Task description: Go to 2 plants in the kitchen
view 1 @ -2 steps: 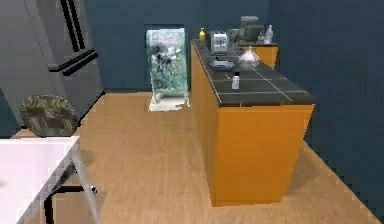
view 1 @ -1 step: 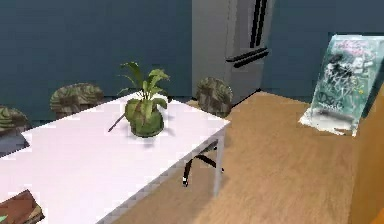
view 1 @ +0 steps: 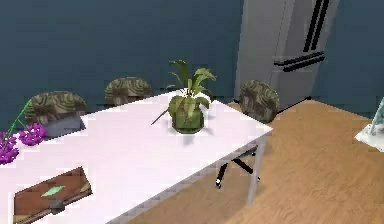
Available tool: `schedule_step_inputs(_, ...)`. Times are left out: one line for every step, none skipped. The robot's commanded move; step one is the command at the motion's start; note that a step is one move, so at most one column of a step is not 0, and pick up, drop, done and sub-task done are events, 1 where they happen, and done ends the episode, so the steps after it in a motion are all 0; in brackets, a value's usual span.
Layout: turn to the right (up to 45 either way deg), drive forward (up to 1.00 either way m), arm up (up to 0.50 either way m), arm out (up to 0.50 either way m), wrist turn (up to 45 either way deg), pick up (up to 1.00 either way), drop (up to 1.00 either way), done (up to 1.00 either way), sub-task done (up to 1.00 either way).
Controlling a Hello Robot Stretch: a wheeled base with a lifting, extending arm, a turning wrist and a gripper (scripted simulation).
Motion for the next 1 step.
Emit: schedule_step_inputs(0.0, 0.00, 0.00, 0.00, 0.0, 0.00, 0.00, 1.00, 0.00)
